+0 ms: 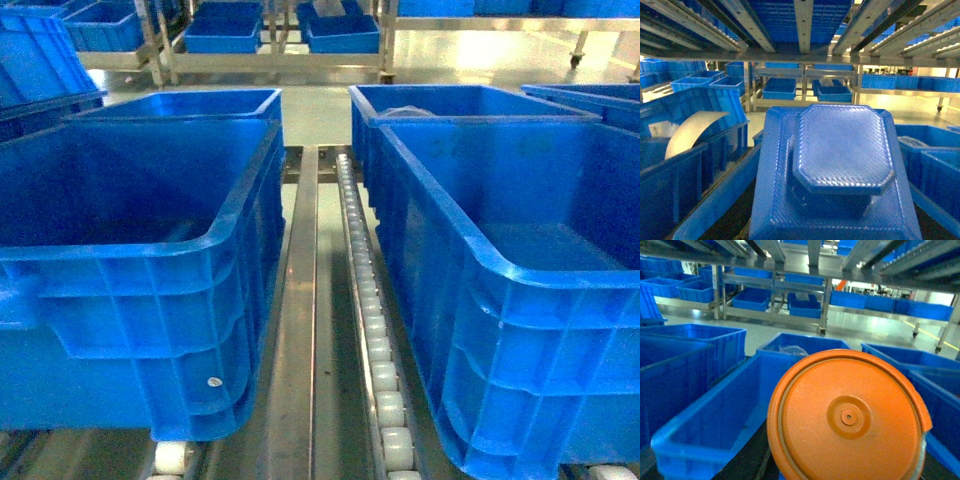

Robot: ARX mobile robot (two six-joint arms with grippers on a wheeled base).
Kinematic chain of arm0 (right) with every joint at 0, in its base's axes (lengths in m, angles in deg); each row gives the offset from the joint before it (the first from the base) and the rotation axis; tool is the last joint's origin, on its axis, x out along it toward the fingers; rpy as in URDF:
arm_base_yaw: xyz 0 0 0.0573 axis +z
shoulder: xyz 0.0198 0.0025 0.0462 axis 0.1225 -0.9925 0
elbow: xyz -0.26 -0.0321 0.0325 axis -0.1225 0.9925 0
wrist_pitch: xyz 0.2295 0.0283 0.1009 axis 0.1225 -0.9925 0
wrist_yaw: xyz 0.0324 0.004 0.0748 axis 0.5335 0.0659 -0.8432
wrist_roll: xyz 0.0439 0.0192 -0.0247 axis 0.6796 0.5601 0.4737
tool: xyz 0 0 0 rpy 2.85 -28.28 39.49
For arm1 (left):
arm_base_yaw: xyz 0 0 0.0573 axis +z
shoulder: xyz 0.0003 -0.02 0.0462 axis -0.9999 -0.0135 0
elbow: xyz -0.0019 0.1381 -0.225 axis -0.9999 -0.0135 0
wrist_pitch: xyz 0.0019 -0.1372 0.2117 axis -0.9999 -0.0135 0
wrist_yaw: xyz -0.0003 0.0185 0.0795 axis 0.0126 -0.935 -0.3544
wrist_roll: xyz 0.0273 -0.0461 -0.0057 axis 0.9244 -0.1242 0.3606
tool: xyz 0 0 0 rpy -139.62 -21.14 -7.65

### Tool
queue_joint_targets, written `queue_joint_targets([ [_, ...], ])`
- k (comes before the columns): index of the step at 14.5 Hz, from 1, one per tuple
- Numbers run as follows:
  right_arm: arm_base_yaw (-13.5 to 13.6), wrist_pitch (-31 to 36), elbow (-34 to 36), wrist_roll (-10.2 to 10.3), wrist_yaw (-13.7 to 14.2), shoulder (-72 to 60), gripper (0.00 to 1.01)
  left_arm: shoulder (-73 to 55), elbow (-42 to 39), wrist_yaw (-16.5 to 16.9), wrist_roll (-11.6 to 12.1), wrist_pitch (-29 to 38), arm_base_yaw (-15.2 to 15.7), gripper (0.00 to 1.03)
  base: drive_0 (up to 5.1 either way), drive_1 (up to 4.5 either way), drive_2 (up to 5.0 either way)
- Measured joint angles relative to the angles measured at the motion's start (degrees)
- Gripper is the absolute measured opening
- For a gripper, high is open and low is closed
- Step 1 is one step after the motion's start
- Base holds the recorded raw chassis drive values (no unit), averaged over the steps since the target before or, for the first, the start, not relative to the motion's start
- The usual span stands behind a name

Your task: Sort blue parts and orange caps into right shelf containers

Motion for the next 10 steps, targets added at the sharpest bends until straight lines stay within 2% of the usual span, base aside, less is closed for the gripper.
queue_joint_targets([
  [1,-0.9,9.4,-6.1,-0.4,-2.2,-12.6,0.44,-15.2,6.8,1.1,-0.1,11.7,0.8,0.43,0.0,0.00,0.0],
  [2,-1.3,15.5,-12.4,-1.0,-2.7,-23.7,0.44,-28.9,15.3,1.1,-0.5,17.8,1.2,0.43,0.0,0.00,0.0],
  [4,-2.2,16.6,-22.4,-1.2,-3.9,-42.9,0.44,-46.9,26.6,1.1,-1.9,12.8,1.2,0.43,0.0,0.00,0.0],
  [6,-3.1,17.6,-30.9,-0.7,-2.7,-59.3,0.44,-56.5,32.4,1.1,-3.7,8.9,1.1,0.43,0.0,0.00,0.0],
  [7,-3.1,18.4,-32.7,-0.1,-2.8,-63.3,0.55,-55.6,33.4,1.4,-4.5,9.8,0.7,0.55,0.0,0.00,0.0],
  [10,-3.0,19.3,-32.7,-0.1,-2.8,-63.5,0.91,-53.3,32.7,2.9,-4.5,10.4,0.3,0.91,0.0,0.00,0.0],
])
